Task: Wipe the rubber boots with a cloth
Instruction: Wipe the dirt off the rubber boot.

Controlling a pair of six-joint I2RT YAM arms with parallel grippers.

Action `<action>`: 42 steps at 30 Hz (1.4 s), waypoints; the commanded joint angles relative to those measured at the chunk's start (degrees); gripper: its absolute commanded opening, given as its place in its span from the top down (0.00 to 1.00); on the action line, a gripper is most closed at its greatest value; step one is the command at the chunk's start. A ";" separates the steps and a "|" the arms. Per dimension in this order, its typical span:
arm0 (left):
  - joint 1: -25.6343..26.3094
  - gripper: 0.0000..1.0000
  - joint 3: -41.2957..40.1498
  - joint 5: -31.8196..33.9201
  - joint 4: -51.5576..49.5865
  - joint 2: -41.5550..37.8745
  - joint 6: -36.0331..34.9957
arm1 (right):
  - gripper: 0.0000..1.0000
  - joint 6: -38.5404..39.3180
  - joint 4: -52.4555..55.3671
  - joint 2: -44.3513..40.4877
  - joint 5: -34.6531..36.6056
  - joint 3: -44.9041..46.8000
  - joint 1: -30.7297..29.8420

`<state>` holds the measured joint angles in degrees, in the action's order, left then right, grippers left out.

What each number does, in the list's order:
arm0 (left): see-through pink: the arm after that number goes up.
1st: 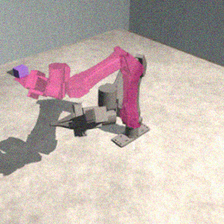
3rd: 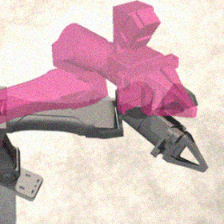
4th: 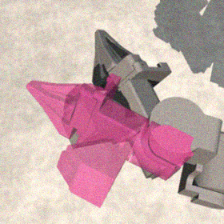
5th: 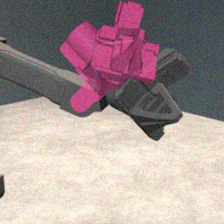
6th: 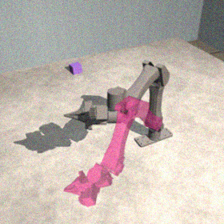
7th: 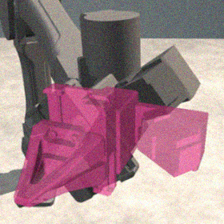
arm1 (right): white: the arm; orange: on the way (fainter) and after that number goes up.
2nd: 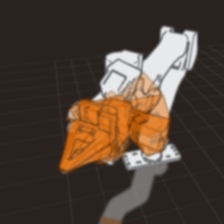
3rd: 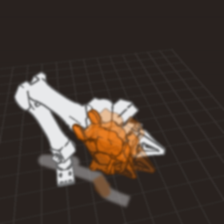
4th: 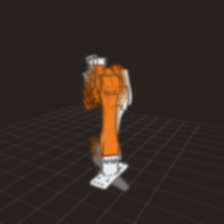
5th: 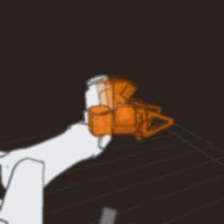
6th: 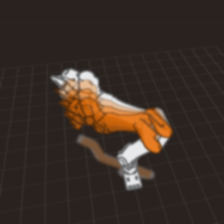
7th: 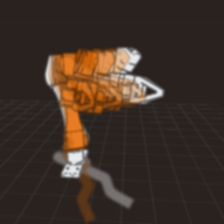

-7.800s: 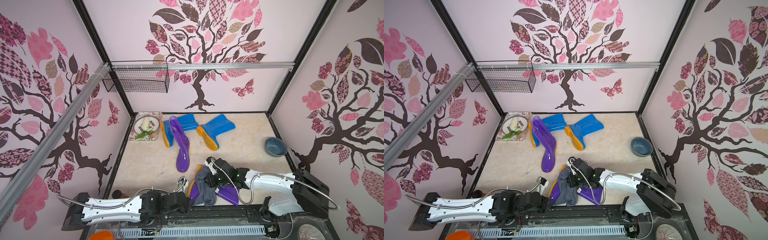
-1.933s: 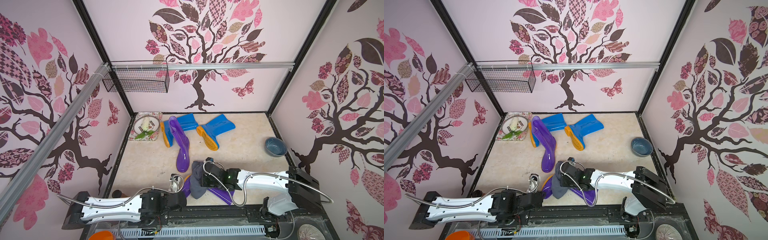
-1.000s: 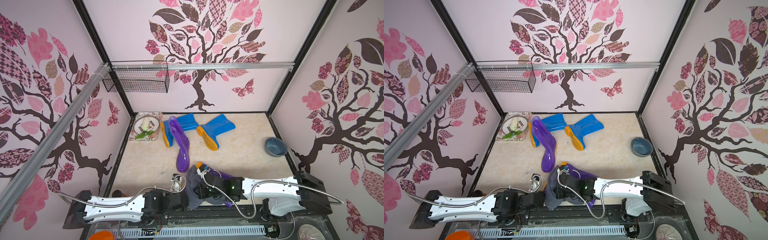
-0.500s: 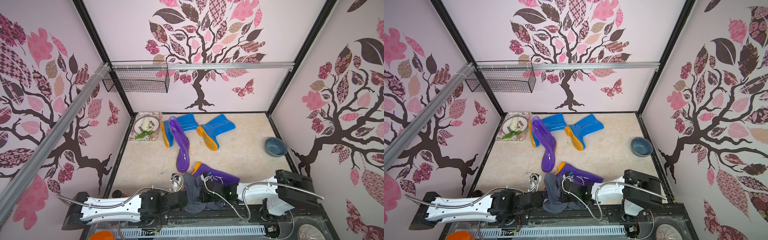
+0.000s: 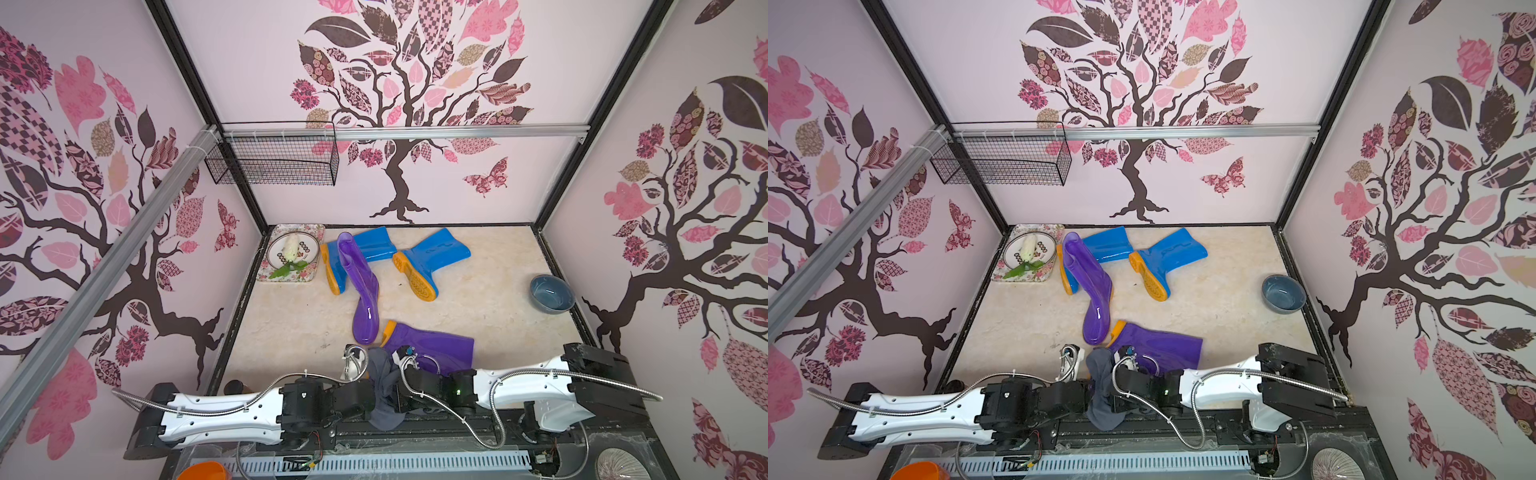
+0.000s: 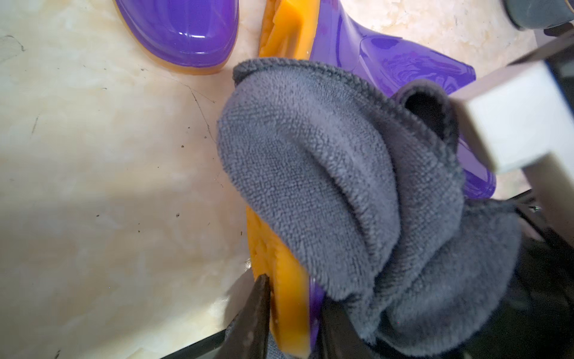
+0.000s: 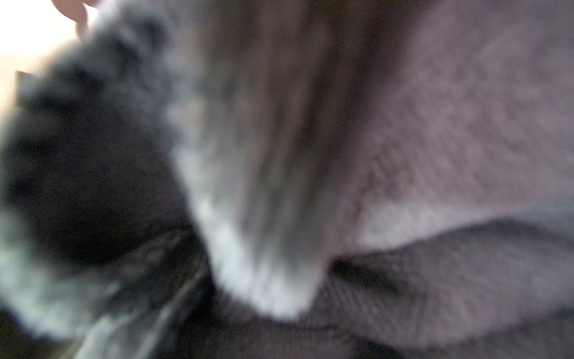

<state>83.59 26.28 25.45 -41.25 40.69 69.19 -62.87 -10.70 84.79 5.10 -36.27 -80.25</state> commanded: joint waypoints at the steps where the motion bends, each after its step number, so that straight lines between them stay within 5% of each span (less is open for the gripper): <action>1: 0.08 0.74 3.11 0.93 2.41 -2.54 0.13 | 1.00 -4.79 -12.36 -4.31 0.18 6.08 -0.15; 8: 0.08 0.74 2.32 -0.23 2.29 -1.78 1.06 | 1.00 -6.03 14.06 -8.75 3.73 8.94 12.77; 12: 0.03 0.74 2.04 0.76 -0.80 -1.54 1.76 | 1.00 -6.33 34.33 -19.24 14.05 5.43 13.19; 20: 0.07 0.74 -2.87 0.50 -4.32 -2.84 4.22 | 1.00 -16.76 63.47 -37.81 21.36 5.18 13.23; 23: 0.07 0.72 -4.35 -0.31 -3.02 -3.87 3.86 | 1.00 -15.60 65.28 -44.05 19.60 4.83 13.19; 26: 0.06 0.57 -3.28 -0.43 -0.56 -4.59 1.38 | 1.00 -12.73 64.13 -46.92 17.17 2.70 13.14; 31: 0.02 0.36 2.07 -0.56 3.25 -1.08 -3.64 | 1.00 -3.99 67.15 -45.09 24.45 -9.23 13.18; 36: 0.06 0.31 6.25 -4.33 6.76 8.81 -3.97 | 1.00 2.52 73.34 -36.83 28.32 -22.12 13.24; 42: 0.01 0.22 8.65 -4.26 9.97 14.47 -4.76 | 1.00 5.58 74.07 -39.03 30.14 -26.69 13.19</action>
<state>83.61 31.22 21.34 -34.11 53.76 65.56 -59.22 59.86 47.33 31.73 -59.99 -67.09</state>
